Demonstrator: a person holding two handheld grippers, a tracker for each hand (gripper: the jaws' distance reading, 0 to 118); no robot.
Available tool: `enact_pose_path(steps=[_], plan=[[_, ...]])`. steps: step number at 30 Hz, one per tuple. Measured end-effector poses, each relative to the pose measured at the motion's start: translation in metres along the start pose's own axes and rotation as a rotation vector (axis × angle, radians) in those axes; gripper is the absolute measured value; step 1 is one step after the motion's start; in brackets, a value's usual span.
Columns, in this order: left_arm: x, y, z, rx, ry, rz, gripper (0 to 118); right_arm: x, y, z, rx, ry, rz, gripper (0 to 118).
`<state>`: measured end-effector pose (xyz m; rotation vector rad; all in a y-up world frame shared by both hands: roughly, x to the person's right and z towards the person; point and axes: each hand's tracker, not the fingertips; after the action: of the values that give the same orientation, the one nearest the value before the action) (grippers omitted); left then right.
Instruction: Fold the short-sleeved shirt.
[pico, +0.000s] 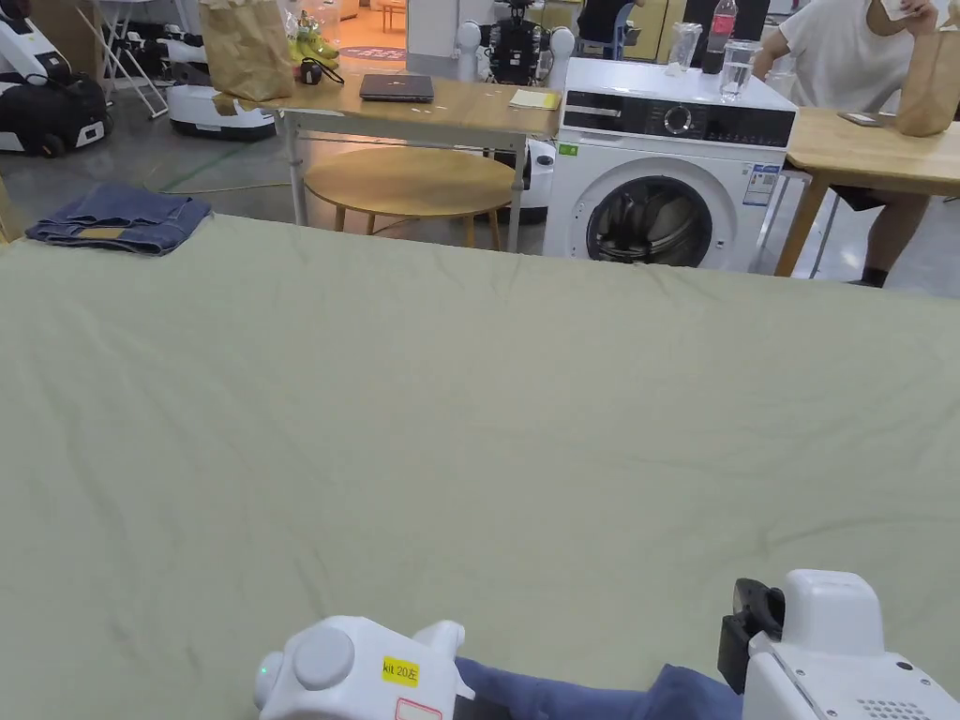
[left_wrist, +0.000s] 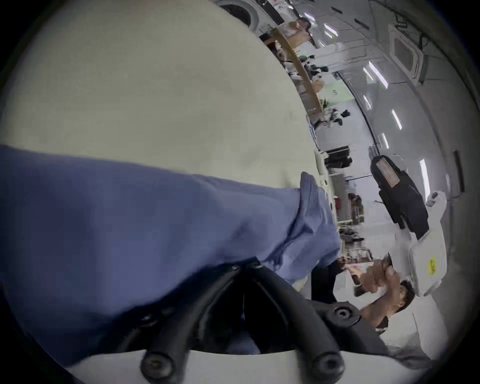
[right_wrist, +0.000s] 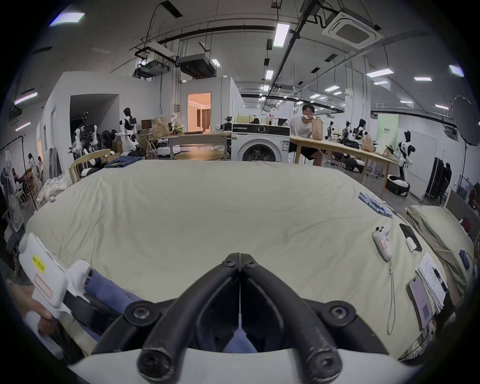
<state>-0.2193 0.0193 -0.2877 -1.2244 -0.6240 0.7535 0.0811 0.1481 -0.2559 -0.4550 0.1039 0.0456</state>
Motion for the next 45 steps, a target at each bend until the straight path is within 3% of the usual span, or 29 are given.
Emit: enact_pose_path(steps=[10,15,20,23,25,27,34,37,39,40,41,42,43,45], plan=[[0.047,0.003,0.02,0.002,0.163,-0.134,0,-0.001,0.004,0.005,0.015,0.002,0.007,0],[0.045,0.005,0.092,0.124,0.126,-0.141,0,-0.002,0.008,0.004,0.025,0.013,0.003,0],[0.009,0.002,0.168,0.214,0.208,-0.102,0,-0.007,0.01,0.002,0.037,0.025,-0.001,0],[-0.021,-0.002,0.196,0.228,0.207,-0.018,44,-0.011,0.009,-0.001,0.032,0.038,-0.005,0],[-0.04,-0.005,0.204,0.221,0.174,0.019,57,-0.013,0.008,-0.001,0.028,0.043,-0.003,0],[-0.055,-0.007,0.204,0.214,0.158,0.037,60,-0.015,0.008,-0.002,0.024,0.048,-0.002,0],[-0.096,-0.014,0.152,0.118,-0.037,0.074,60,-0.019,0.006,-0.003,0.007,0.047,0.011,0],[-0.105,-0.015,0.14,0.165,-0.193,0.084,60,-0.017,0.006,-0.003,0.001,0.04,0.008,0],[-0.108,-0.016,0.135,0.172,-0.213,0.126,58,-0.015,0.005,-0.003,-0.001,0.035,0.005,0],[-0.11,-0.016,0.134,0.187,-0.217,0.129,49,-0.014,0.005,-0.003,-0.003,0.033,0.003,0],[-0.109,-0.016,0.133,0.194,-0.195,0.126,27,-0.014,0.005,-0.003,-0.004,0.031,0.002,0],[-0.108,-0.016,0.132,0.202,-0.147,0.12,12,-0.013,0.005,-0.003,-0.005,0.03,0.001,0],[-0.107,-0.018,0.131,0.199,-0.099,0.101,11,-0.013,0.005,-0.003,-0.006,0.029,0.0,0],[-0.105,-0.021,0.134,0.212,-0.152,0.115,8,-0.012,0.004,-0.003,-0.008,0.028,-0.001,0]])
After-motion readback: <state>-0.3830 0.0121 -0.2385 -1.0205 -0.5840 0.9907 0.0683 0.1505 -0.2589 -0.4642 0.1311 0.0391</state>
